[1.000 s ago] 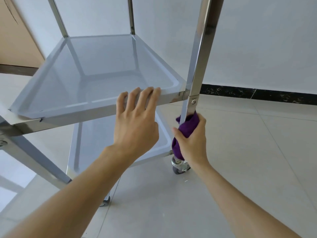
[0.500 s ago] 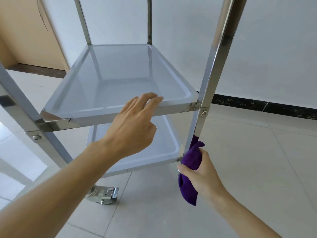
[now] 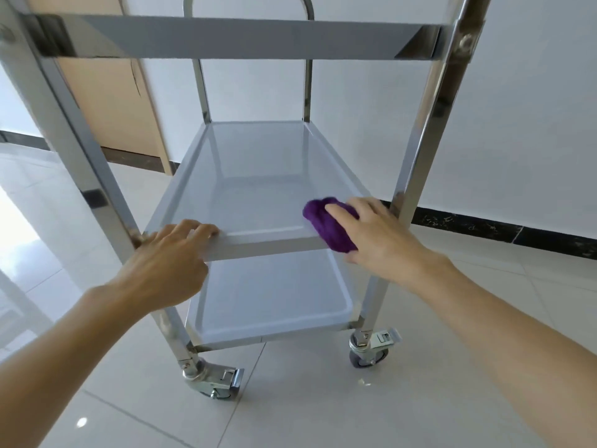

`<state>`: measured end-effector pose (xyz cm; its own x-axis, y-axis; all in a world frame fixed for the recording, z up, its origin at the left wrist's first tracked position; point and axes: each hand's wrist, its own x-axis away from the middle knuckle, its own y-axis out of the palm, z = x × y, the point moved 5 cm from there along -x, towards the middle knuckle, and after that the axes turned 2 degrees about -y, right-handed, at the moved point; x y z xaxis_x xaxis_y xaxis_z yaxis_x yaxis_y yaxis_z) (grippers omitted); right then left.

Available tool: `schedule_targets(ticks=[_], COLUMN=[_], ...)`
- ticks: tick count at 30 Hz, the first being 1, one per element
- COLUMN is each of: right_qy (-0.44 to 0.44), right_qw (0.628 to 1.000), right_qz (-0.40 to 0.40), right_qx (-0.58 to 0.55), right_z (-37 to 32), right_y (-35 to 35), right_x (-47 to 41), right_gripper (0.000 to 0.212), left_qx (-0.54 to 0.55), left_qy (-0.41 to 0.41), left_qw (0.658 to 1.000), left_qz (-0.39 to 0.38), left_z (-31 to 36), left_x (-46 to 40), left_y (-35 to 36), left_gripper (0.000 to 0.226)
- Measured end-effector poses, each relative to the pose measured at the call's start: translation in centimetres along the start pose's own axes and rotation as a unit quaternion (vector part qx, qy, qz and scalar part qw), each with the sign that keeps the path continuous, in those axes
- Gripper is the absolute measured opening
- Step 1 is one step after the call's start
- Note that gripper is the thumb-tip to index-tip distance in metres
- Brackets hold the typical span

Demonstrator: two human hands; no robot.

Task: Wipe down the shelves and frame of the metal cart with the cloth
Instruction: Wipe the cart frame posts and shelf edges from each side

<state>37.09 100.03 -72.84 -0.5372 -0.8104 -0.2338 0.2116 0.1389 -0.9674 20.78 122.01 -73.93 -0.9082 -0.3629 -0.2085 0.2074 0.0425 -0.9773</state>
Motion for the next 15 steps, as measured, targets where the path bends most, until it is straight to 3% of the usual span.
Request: schedule_targets(ticks=[2,5,11,15], right_qy=[0.008,0.025,-0.109,-0.116], right_qw=[0.999,0.999,0.989,0.987], right_qz=[-0.043,0.008,0.079,0.099], right_qx=[0.010,-0.038,-0.060,-0.042], right_z=[0.2,-1.1,-12.8,-12.3], right_y=[1.7,2.3,2.9,2.9], right_x=[-0.1,-0.4,-3.9,-4.7], right_gripper=[0.088,0.079,0.086,0.085], left_qx=[-0.009,-0.007,-0.004,-0.004], left_qy=[0.020,0.031,0.027,0.033], left_qw=[1.000,0.999,0.998,0.996], left_qz=[-0.001,0.019,0.058,0.083], left_z=[0.2,0.2,0.1,-0.4], left_x=[0.2,0.1,0.7,0.6], left_y=[0.5,0.7,1.0,0.6], left_gripper=[0.055,0.059,0.058,0.058])
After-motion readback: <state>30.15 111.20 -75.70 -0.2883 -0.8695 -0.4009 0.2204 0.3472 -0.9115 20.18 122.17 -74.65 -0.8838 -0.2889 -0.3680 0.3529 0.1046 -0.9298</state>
